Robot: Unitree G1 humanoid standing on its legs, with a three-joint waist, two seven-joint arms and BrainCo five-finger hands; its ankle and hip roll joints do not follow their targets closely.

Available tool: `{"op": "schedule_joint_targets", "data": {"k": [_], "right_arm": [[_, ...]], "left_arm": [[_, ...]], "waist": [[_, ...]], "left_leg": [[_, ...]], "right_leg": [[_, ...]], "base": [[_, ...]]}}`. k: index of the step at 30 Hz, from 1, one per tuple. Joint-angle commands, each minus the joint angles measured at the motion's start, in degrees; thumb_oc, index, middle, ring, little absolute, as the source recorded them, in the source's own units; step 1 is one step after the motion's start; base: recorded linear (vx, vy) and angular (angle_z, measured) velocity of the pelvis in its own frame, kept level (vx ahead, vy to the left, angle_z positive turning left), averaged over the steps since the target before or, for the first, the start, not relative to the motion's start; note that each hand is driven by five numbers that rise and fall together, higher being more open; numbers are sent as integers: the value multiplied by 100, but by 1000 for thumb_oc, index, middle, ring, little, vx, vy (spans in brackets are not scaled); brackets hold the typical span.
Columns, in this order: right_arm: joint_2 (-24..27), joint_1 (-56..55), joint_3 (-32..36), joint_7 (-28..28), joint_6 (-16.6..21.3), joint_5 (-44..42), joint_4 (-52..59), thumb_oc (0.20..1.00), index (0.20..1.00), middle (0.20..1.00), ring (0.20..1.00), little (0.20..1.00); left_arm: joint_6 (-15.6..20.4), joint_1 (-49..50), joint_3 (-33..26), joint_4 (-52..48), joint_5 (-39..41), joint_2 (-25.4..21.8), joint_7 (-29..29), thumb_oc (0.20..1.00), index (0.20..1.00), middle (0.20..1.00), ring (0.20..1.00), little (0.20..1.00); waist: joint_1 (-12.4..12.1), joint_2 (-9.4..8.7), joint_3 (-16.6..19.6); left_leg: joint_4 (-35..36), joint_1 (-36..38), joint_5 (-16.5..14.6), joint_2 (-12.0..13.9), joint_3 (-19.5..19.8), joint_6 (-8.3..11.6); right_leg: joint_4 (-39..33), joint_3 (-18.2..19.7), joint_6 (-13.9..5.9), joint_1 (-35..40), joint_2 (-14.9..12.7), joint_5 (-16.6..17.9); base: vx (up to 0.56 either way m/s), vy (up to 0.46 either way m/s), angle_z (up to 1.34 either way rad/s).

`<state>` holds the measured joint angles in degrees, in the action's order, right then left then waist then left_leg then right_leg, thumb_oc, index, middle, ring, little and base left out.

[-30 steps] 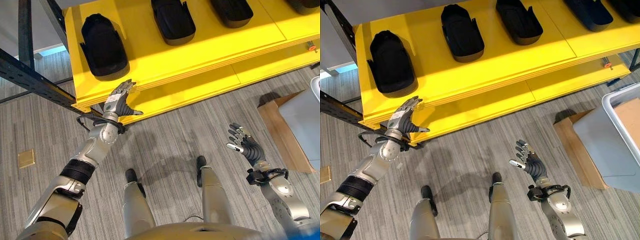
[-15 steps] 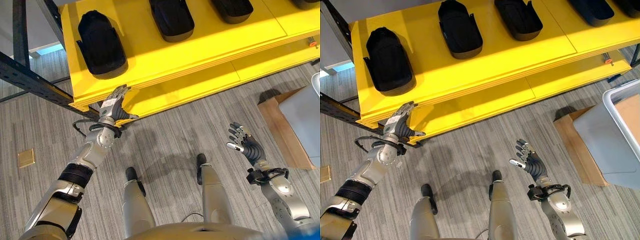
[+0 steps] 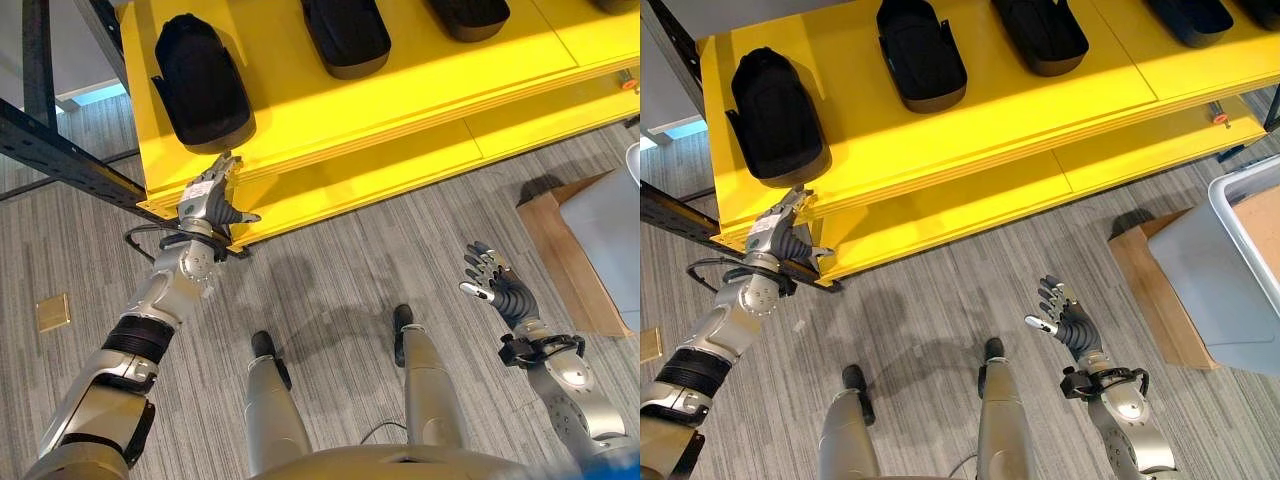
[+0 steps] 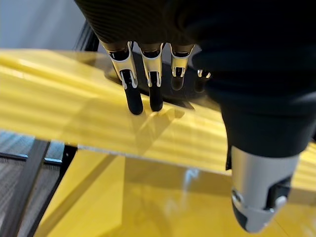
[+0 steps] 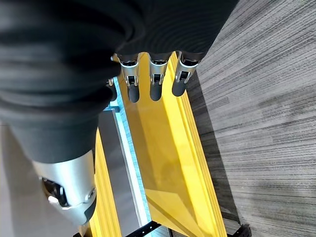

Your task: Move parts from the plastic box to the shelf.

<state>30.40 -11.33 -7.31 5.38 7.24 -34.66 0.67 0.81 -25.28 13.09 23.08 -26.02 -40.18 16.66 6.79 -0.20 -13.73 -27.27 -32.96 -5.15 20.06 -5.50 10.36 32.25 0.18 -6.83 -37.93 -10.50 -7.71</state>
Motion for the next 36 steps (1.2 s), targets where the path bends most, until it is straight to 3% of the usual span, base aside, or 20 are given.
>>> {"op": "schedule_joint_targets", "data": {"k": [1,15,16,18,19,23,36], "right_arm": [[178,-173,124,90,180,-49,438,1000,1000,1000,1000,1000],[285,-313,-8,229,152,-152,478,1000,1000,1000,1000,1000],[296,-325,-20,237,153,-152,468,1000,1000,1000,1000,1000],[308,-323,-18,248,162,-172,451,1000,1000,1000,1000,1000],[321,-331,-24,251,157,-170,447,1000,1000,1000,1000,1000],[337,-336,-79,274,166,-190,427,1000,1000,1000,1000,1000],[424,-435,-113,378,203,-280,368,1000,1000,1000,1000,1000]], "left_arm": [[-23,-256,-100,206,-93,-365,243,1000,1000,1000,1000,1000],[-133,-1515,788,1725,134,-314,43,1000,1000,1000,1000,1000],[-134,-1543,811,1761,149,-303,34,1000,1000,1000,1000,1000],[-151,-1710,912,1975,182,-321,28,1000,1000,1000,1000,1000],[-160,-1760,932,2021,205,-331,20,1000,1000,1000,1000,1000],[-156,-2009,1077,2372,256,-375,24,1000,1000,1000,1000,1000],[-138,-2976,1637,3439,472,-881,-69,1000,1000,1000,1000,1000]], "waist": [[11,-79,215],[142,-108,228],[142,-96,239],[163,-114,228],[166,-101,244],[178,-107,246],[256,-108,266]], "left_leg": [[-261,-431,365,-72,296,-85],[-403,-571,360,-85,316,-75],[-438,-501,201,-65,325,-34],[-430,-606,355,-87,321,-87],[-461,-540,200,-71,331,-49],[-496,-553,185,-69,328,-60],[-612,-630,167,-91,302,-73]], "right_leg": [[-344,-20,56,169,30,713],[-242,40,31,16,31,732],[-195,35,4,75,39,593],[-224,47,27,-10,38,739],[-178,43,0,46,45,601],[-163,64,-4,34,44,597],[-104,106,-49,-54,18,632]], "base": [[0,0,0],[6,0,0],[0,0,0],[-4,0,-3],[83,6,-1],[21,2,-1],[0,0,0]]}}
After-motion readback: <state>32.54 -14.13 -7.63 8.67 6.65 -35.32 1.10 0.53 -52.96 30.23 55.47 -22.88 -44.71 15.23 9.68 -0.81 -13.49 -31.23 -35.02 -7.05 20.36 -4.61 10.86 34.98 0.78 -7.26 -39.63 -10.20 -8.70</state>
